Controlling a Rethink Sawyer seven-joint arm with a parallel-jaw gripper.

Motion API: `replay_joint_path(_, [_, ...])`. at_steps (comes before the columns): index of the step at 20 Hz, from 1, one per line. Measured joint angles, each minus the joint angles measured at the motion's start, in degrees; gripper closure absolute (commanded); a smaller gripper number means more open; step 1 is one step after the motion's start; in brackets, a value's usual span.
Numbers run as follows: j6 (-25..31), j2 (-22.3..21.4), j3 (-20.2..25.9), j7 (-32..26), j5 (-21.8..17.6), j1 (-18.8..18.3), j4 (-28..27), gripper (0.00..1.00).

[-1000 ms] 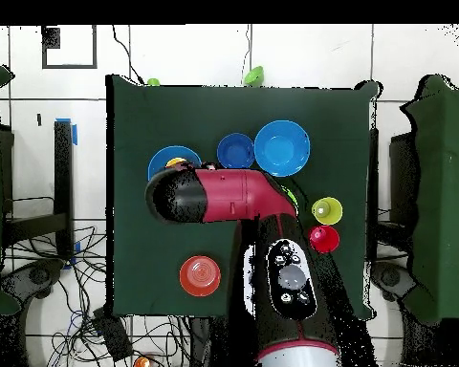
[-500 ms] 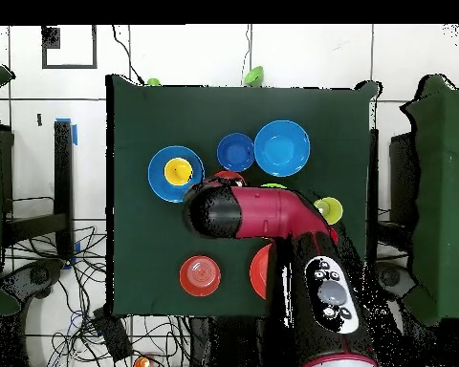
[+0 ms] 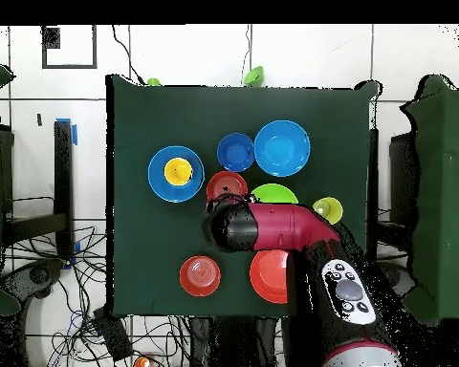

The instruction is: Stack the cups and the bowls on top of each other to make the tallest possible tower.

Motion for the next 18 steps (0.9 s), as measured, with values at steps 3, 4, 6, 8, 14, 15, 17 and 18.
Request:
replay_joint_path(3, [-0.6, 1.5, 0.4, 0.0, -0.6, 0.0, -0.1, 0.00])
replay_joint_path(4, [-0.6, 1.8, 0.5, 0.0, -0.6, 0.0, -0.1, 0.00])
replay_joint_path(6, [-0.6, 2.9, 0.8, 0.0, -0.6, 0.1, -0.4, 0.00])
replay_joint_path(8, [-0.6, 3.7, 0.9, 0.0, -0.6, 0.2, -0.7, 0.00])
replay_joint_path(14, [-2.2, 7.1, 1.4, 0.0, -1.0, 0.4, -1.6, 0.00])
replay_joint_path(15, [-2.5, 7.6, 1.4, 0.0, -1.3, 0.4, -1.7, 0.00])
replay_joint_path(17, [-3.0, 8.2, 1.4, 0.0, -1.9, 0.4, -1.8, 0.00])
replay_joint_path(18, [-3.4, 8.7, 1.4, 0.0, -2.6, 0.4, -1.9, 0.00])
